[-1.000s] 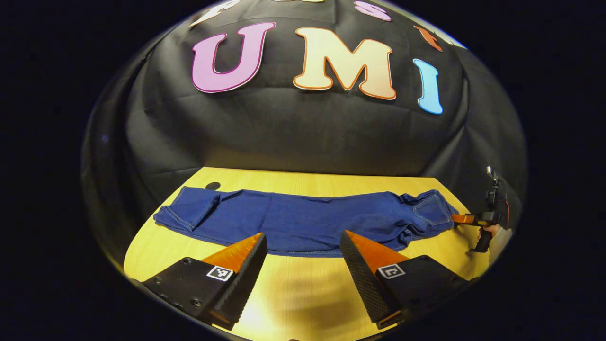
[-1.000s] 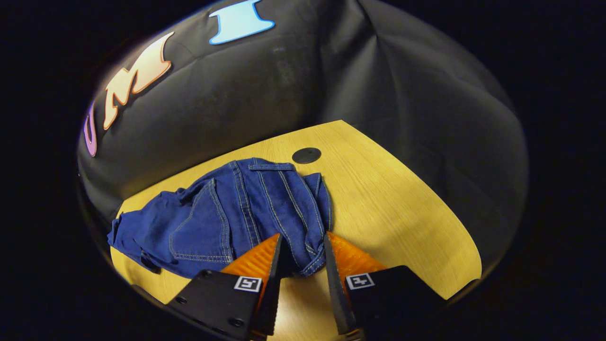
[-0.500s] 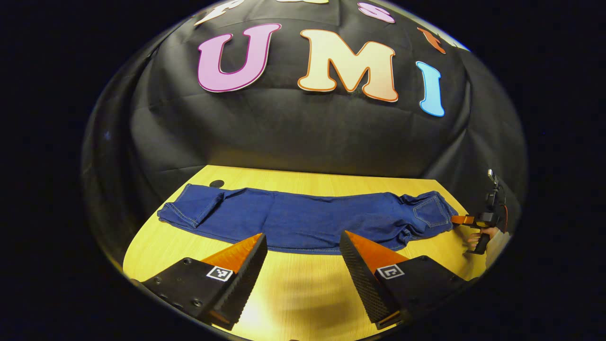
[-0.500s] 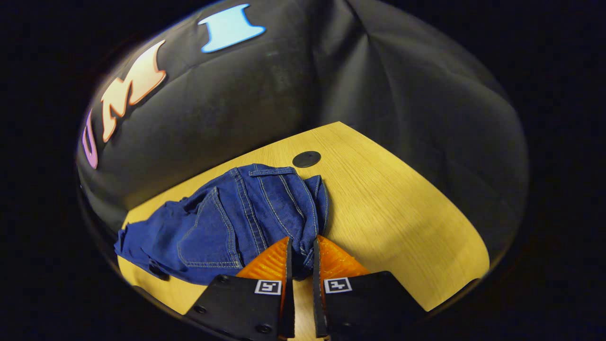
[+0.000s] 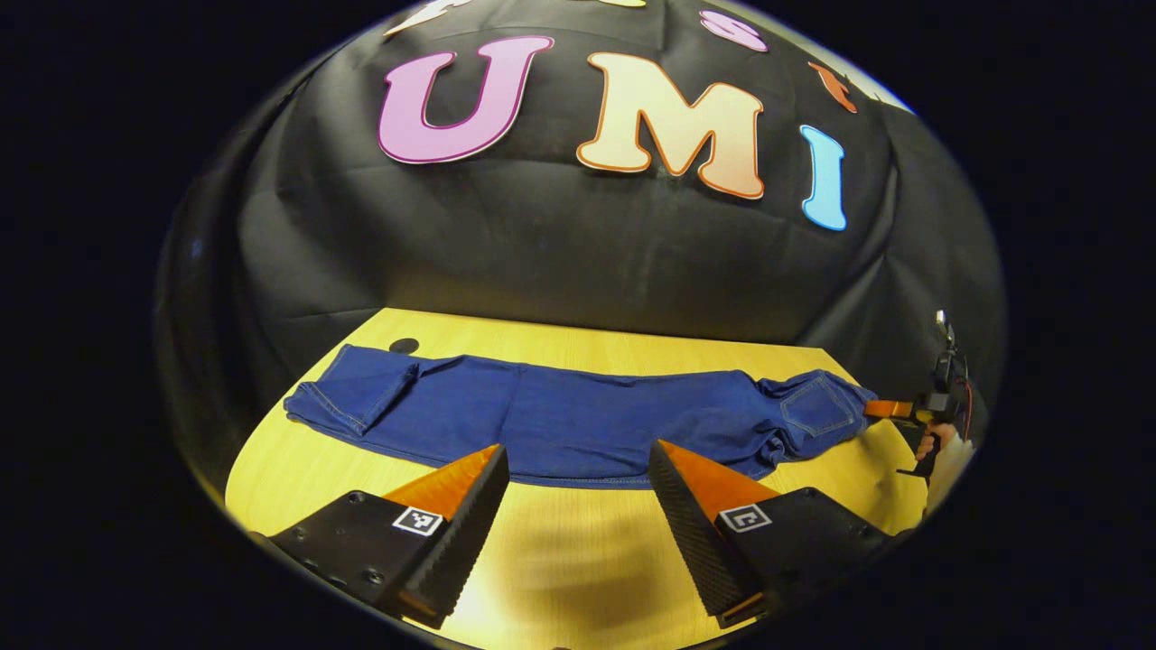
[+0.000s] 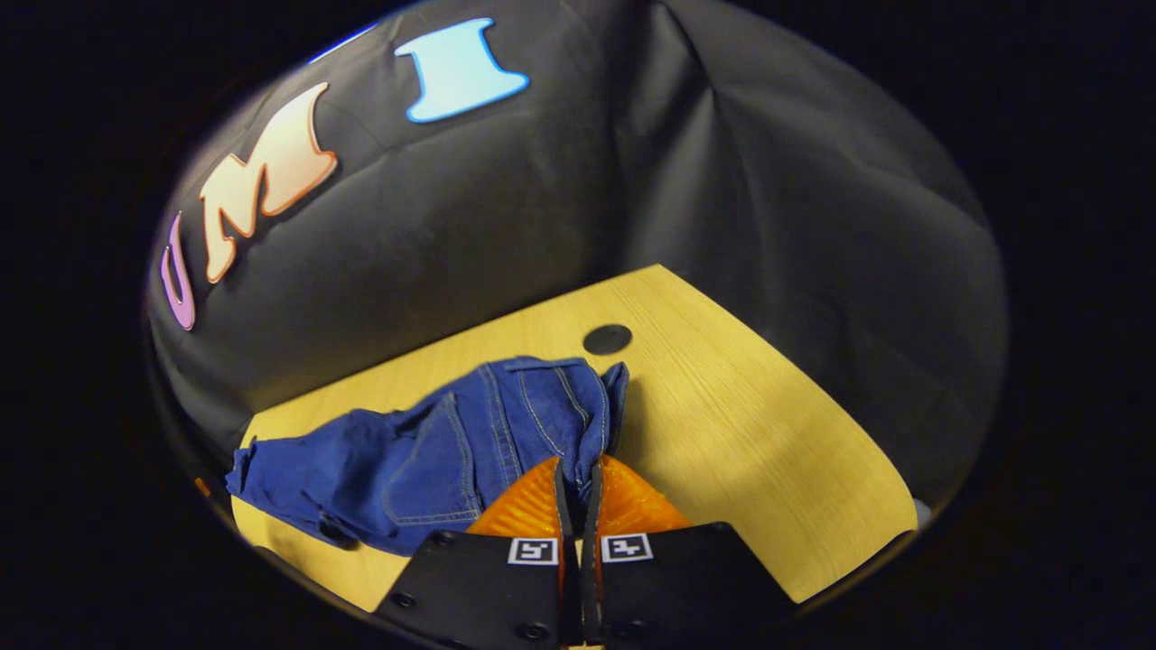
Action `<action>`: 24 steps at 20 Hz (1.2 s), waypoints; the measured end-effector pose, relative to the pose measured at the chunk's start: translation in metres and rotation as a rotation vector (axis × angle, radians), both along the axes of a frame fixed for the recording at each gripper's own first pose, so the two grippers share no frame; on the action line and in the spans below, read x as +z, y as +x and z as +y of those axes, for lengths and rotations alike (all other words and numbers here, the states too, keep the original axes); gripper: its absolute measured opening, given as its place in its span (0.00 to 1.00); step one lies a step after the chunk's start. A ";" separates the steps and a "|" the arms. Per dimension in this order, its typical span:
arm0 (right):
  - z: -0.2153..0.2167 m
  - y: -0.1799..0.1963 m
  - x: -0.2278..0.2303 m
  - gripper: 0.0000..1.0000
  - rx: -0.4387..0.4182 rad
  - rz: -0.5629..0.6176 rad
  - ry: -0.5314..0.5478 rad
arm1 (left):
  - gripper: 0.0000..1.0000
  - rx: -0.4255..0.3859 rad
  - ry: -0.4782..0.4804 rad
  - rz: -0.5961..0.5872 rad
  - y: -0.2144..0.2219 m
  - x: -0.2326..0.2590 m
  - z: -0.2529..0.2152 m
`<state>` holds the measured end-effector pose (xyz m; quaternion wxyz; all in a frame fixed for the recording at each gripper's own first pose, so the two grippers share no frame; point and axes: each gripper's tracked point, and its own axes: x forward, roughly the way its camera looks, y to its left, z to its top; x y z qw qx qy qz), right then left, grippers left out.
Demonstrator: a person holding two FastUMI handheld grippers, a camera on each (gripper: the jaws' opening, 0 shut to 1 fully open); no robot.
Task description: Grasp the waist and the cuffs of the jeans and fold them to make the two legs overlap; first hold the waist and fold one-third of the jeans toward the cuffs, then hold the cuffs and fold the remaining one-third in the same direction to finish folding.
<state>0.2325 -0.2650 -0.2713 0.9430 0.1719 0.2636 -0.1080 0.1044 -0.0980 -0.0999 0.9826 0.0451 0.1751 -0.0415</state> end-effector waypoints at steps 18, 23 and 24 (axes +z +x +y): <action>0.395 0.062 0.132 0.02 0.482 -0.306 0.193 | 0.95 -0.113 -0.142 -0.001 -0.009 0.002 0.076; 0.488 0.056 0.011 0.04 0.567 -0.070 0.165 | 0.95 -0.087 -0.171 -0.008 -0.008 0.002 0.094; 0.502 0.052 -0.011 0.03 0.577 -0.027 0.153 | 0.95 -0.081 -0.168 -0.008 -0.009 0.003 0.103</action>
